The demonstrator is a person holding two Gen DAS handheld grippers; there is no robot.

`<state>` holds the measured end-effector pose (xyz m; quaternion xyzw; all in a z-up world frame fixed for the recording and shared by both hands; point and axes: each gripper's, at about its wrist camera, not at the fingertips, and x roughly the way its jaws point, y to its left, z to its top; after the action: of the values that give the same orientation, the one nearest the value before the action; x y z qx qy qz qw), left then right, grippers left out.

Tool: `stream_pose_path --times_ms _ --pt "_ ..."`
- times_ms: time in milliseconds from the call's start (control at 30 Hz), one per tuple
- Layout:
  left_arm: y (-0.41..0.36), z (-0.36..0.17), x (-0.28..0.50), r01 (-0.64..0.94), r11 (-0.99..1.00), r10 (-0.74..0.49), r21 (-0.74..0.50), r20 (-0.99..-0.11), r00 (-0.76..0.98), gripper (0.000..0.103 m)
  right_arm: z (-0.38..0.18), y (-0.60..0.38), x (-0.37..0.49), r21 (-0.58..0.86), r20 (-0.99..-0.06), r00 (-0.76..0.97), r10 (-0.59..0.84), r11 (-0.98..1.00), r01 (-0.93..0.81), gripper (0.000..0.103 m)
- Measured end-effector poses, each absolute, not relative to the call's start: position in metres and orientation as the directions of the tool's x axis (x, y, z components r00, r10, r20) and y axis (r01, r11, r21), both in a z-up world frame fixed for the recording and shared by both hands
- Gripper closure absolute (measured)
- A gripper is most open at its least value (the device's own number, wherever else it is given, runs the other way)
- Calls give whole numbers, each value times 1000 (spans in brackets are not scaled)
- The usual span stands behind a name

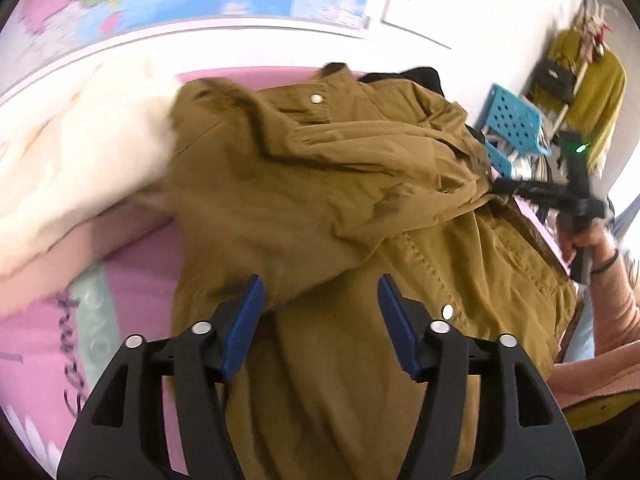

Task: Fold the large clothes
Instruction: 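Grasp the shirt hem with the left gripper and fold it toward the collar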

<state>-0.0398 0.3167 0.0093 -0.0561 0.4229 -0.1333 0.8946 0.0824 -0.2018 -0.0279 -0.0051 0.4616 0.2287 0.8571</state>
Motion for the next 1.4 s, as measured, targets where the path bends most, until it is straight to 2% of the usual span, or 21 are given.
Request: stream_pose_path --times_ms 67,133,167,233,300,367,500,600,833,1067,1133,1167,1200,1233,1267,1300,1333,1367,1400 --pt "331 7 -52 146 960 -278 -239 -740 613 40 -34 -207 84 218 -803 452 388 897 -384 66" --pt "343 4 -64 107 958 -274 -265 -743 610 38 -23 -218 72 254 -772 470 427 886 -388 47" --pt "349 2 -71 90 956 -276 -280 -744 608 38 -18 -224 65 267 -755 485 442 882 -388 34" --pt "357 -1 -82 62 956 -262 -285 -747 611 34 -6 -243 46 293 -726 507 465 876 -383 32" --pt "366 -6 -93 40 951 -269 -307 -753 601 32 -5 -259 33 348 -719 488 496 863 -366 24" --pt "373 -14 -102 33 936 -303 -350 -755 581 32 -13 -281 16 433 -708 449 545 837 -334 23" --pt "370 -26 -114 21 927 -322 -374 -769 552 32 -35 -303 -9 513 -711 398 580 815 -272 23" --pt "364 -27 -126 34 923 -338 -382 -768 543 26 -48 -307 -29 581 -678 360 641 767 -271 23" --pt "353 -41 -148 49 896 -407 -441 -775 483 20 -59 -287 -55 630 -639 294 711 703 -330 21" --pt "342 -50 -175 105 843 -510 -528 -721 470 7 -60 -264 -71 664 -586 246 772 632 -400 23" --pt "334 -49 -175 120 848 -507 -517 -722 472 6 -62 -256 -71 686 -569 220 792 605 -404 43" --pt "330 -49 -175 121 855 -496 -505 -727 474 6 -65 -252 -71 693 -572 206 794 602 -396 63" --pt "329 -49 -175 121 856 -494 -502 -726 478 9 -68 -248 -71 691 -580 196 790 606 -395 74" --pt "328 -48 -174 114 860 -486 -498 -728 483 35 -69 -245 -72 698 -571 197 797 598 -394 77" --pt "327 -49 -173 90 868 -467 -488 -741 483 67 -67 -245 -73 709 -554 203 807 585 -394 86" --pt "329 -52 -172 52 874 -448 -483 -758 475 71 -63 -246 -74 715 -537 214 816 575 -398 89" --pt "332 -50 -173 29 869 -443 -494 -752 489 83 -55 -247 -77 710 -523 239 818 574 -408 89" --pt "334 -47 -174 26 864 -447 -503 -741 501 88 -46 -249 -79 715 -499 260 826 563 -416 91" --pt "336 -37 -179 38 859 -449 -511 -715 535 89 -39 -250 -80 717 -481 270 834 552 -427 92"
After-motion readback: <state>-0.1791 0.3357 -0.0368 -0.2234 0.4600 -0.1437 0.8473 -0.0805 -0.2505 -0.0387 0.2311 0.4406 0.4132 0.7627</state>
